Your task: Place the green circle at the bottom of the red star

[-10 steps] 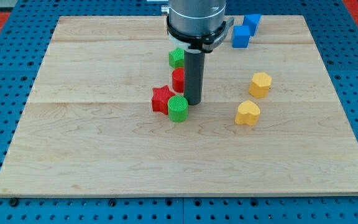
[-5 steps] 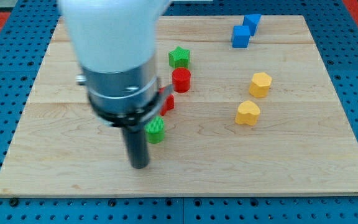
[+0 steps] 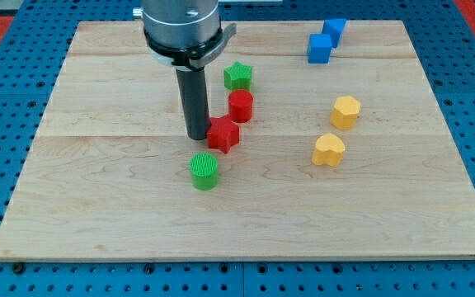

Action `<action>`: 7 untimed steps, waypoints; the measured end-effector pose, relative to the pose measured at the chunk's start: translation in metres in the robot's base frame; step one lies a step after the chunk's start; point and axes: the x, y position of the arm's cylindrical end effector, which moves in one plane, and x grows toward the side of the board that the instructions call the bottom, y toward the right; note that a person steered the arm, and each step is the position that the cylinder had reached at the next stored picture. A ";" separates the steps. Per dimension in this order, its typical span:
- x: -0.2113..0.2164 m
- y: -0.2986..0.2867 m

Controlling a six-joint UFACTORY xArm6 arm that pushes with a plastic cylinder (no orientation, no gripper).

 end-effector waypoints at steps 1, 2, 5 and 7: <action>0.000 0.010; 0.000 0.019; 0.084 -0.023; 0.098 0.051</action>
